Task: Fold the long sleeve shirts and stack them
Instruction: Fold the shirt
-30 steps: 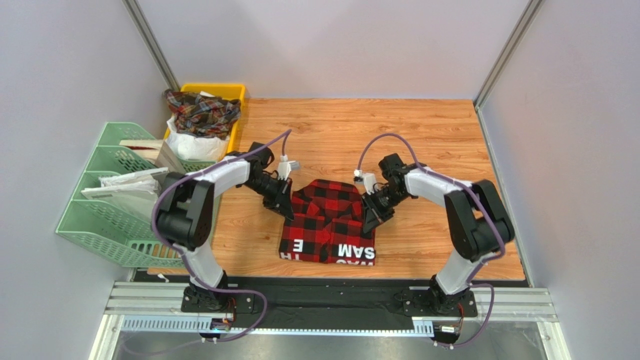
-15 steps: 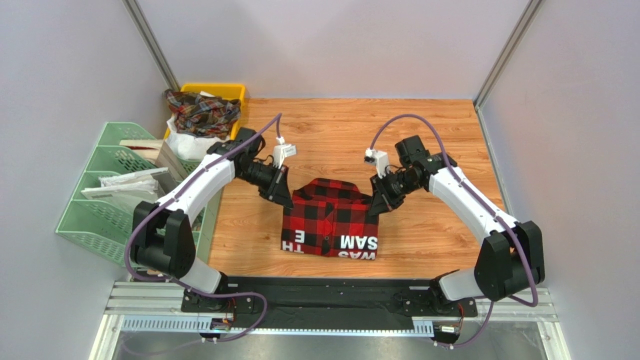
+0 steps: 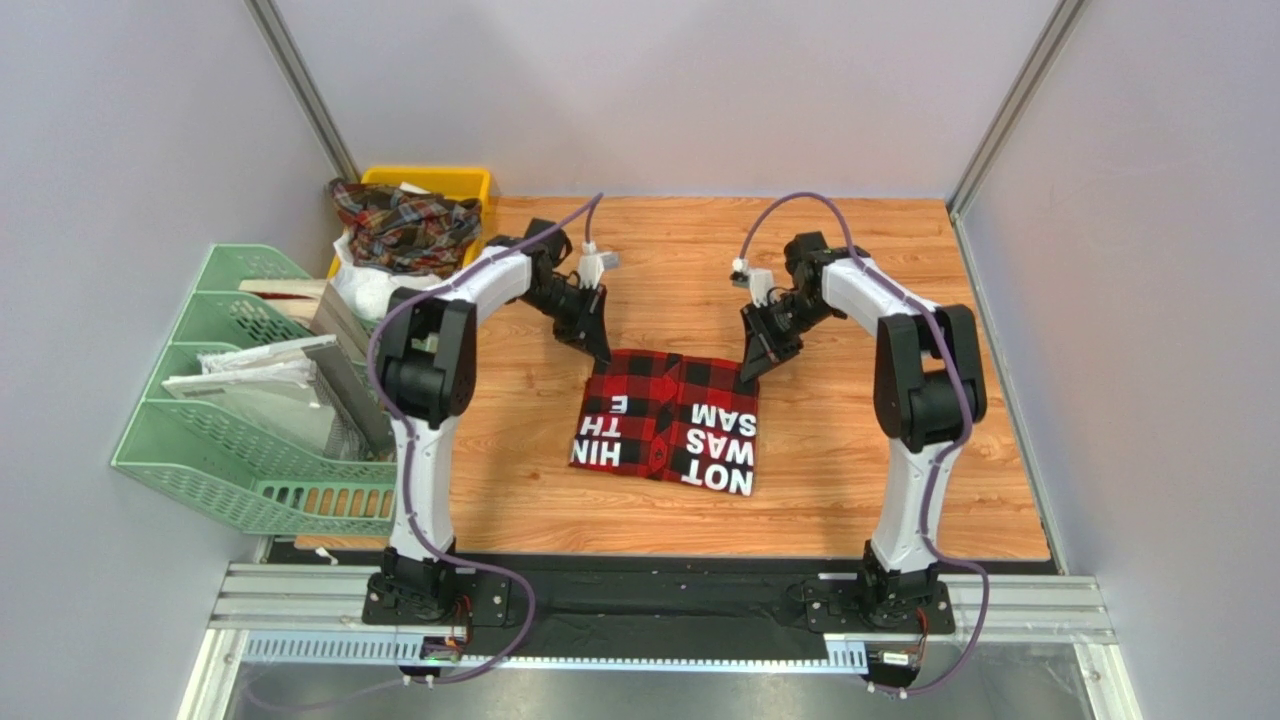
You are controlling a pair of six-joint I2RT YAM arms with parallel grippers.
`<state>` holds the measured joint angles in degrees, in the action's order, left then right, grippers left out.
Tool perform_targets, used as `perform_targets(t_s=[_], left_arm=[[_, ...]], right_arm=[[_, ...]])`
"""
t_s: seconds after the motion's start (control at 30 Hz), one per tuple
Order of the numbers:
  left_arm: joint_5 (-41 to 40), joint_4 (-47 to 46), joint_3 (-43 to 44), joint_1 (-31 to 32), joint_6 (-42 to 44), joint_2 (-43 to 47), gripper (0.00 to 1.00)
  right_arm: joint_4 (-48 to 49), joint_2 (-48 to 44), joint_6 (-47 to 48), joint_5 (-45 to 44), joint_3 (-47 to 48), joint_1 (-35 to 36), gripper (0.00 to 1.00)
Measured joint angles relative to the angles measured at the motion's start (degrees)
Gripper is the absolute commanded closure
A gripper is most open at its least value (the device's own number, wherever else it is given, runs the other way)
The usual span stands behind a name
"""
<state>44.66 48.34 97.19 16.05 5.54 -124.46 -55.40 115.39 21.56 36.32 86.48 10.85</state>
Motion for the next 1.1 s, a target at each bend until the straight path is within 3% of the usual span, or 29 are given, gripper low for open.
perform_targets(t_s=[0.1, 0.23, 0.53, 0.77, 0.97, 1.03, 1.1], left_arm=[[-0.44, 0.13, -0.04, -0.35, -2.47, -6.21, 0.95], [-0.87, -0.66, -1.29, -0.31, -3.26, -5.40, 0.94], [-1.05, -3.87, -13.07, -0.39, -3.30, 5.09, 0.99], [-1.66, -6.05, -13.53, -2.32, -3.72, 13.55, 1.00], [-1.68, -6.03, -11.65, -4.22, -3.82, 5.22, 0.91], [-1.70, -5.97, -11.30, -4.35, -3.98, 1.95, 0.86], [-1.14, -5.70, -11.15, -4.39, -4.26, 0.26, 0.82]], right_arm=[[1.53, 4.61, -0.07, 0.07, 0.00, -0.04, 1.00], [2.91, 5.35, -0.17, 0.09, -0.92, 0.42, 1.00], [3.63, -1.68, -0.94, 1.33, -5.01, 0.59, 1.00], [2.64, -5.84, -1.90, 3.45, -2.45, 0.59, 1.00], [3.93, 0.13, -2.73, 4.46, 0.70, 1.05, 0.98], [4.90, 2.78, -3.43, 4.33, 0.90, 1.14, 0.87], [5.64, 4.59, -4.42, 3.82, 0.92, 1.18, 0.85]])
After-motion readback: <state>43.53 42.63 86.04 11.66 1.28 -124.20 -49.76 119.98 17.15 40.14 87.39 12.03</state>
